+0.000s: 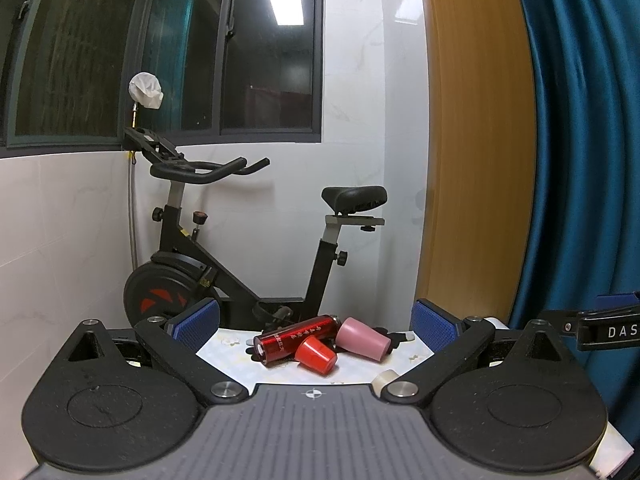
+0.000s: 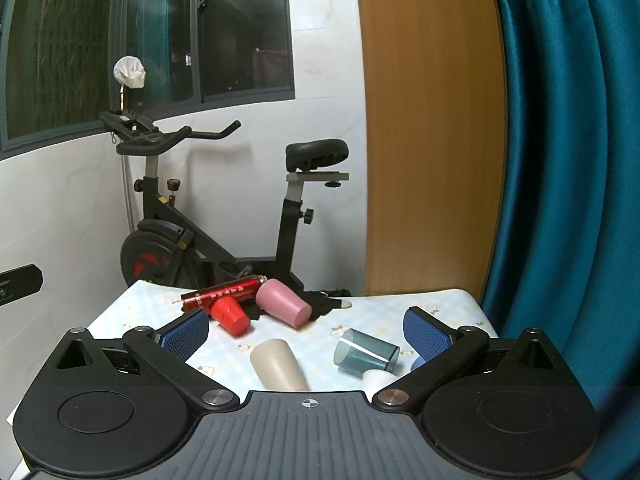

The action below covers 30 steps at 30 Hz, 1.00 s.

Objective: Flip cup upright

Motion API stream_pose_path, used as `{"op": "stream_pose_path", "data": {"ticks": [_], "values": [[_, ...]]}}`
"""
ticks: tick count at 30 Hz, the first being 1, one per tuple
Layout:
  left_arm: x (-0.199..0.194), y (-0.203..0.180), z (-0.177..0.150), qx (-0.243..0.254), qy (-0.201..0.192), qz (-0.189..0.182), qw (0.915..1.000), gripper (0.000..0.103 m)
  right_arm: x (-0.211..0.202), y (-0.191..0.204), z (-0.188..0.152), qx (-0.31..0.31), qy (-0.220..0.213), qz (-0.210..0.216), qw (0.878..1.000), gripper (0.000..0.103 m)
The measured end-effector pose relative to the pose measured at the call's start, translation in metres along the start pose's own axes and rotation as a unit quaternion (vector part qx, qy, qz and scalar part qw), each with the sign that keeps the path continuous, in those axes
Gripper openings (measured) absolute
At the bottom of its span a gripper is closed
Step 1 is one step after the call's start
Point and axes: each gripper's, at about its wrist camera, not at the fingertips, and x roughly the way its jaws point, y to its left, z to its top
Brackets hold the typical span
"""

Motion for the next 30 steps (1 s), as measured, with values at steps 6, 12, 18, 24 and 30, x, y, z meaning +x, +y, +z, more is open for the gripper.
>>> {"op": "stream_pose_path", "data": {"ticks": [6, 12, 18, 24, 30], "values": [[0.0003, -0.0005, -0.0021, -0.001, -0.002, 0.001, 1.0, 0.103, -0.0005, 0.0007, -0.0001, 0.0, 0.0, 0.0, 1.0, 0.103], [0.0009, 0.0, -0.0021, -0.003, -0.004, 0.0, 1.0, 0.103, -0.0007, 0.003, -0.0012, -0.002, -0.001, -0.001, 1.0, 0.103], [0.0009, 0.0003, -0.0037, -0.006, -0.006, 0.001, 1.0, 0.103, -0.001, 0.0034, -0.0014, -0.003, -0.001, -0.001, 1.0, 0.103], [0.0002, -0.0002, -0.0048, -0.008, -0.009, 0.001, 0.9999, 0.103, -0.0012, 0.004, -0.0016, -0.003, -0.001, -0.001, 1.0, 0.103], [-0.0002, -0.0001, -0.0045, -0.01, -0.011, 0.002, 0.9999, 0.103, -0.0024, 0.0054, -0.0011, -0.003, -0.001, -0.002, 1.0, 0.103]]}}
